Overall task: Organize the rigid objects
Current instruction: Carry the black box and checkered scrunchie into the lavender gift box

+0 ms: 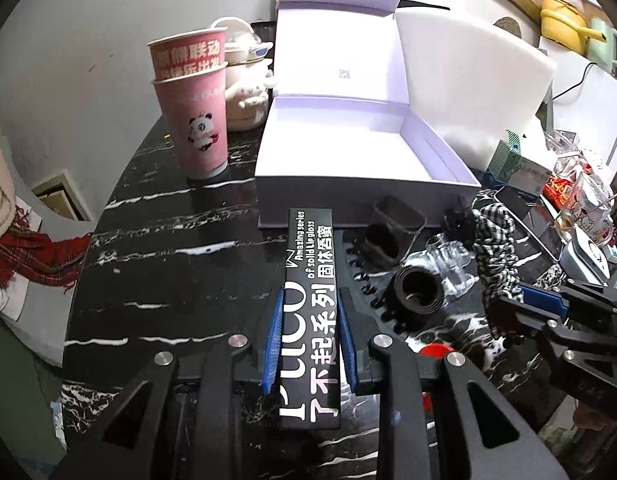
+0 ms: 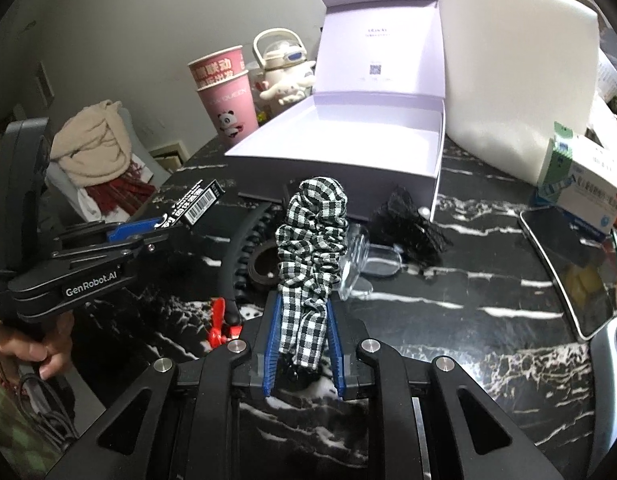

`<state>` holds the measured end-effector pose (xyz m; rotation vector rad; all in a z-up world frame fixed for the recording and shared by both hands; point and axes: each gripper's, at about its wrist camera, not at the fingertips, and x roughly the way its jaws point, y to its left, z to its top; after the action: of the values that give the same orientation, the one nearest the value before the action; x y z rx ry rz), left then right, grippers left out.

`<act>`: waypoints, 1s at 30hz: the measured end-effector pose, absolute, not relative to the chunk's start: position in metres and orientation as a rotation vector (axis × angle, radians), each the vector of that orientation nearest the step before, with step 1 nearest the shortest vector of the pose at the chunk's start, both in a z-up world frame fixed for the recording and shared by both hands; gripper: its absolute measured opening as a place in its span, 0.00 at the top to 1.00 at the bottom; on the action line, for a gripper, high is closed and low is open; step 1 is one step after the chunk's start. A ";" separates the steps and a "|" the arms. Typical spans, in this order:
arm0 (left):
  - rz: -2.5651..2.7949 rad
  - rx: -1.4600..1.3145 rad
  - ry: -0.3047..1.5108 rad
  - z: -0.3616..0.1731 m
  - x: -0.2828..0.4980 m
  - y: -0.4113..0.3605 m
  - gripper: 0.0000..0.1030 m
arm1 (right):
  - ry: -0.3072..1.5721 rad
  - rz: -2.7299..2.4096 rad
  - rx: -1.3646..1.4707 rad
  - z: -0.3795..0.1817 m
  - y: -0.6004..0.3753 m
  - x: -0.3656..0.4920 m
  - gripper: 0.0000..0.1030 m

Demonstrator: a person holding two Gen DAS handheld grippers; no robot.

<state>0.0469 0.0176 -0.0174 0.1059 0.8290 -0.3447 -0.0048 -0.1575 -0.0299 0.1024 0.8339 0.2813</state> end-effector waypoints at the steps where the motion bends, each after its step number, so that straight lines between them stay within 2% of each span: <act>1: -0.348 0.107 0.826 -0.016 0.047 0.017 0.75 | 0.835 0.282 0.099 -0.029 -0.158 -0.003 0.79; 30: -0.426 0.110 0.805 0.040 0.127 -0.026 0.75 | 0.850 0.253 0.088 0.013 -0.186 0.079 0.79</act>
<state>0.1269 -0.0259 0.0396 0.1096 0.8047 -0.4258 0.0792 -0.1859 0.0129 0.0881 0.8501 0.2527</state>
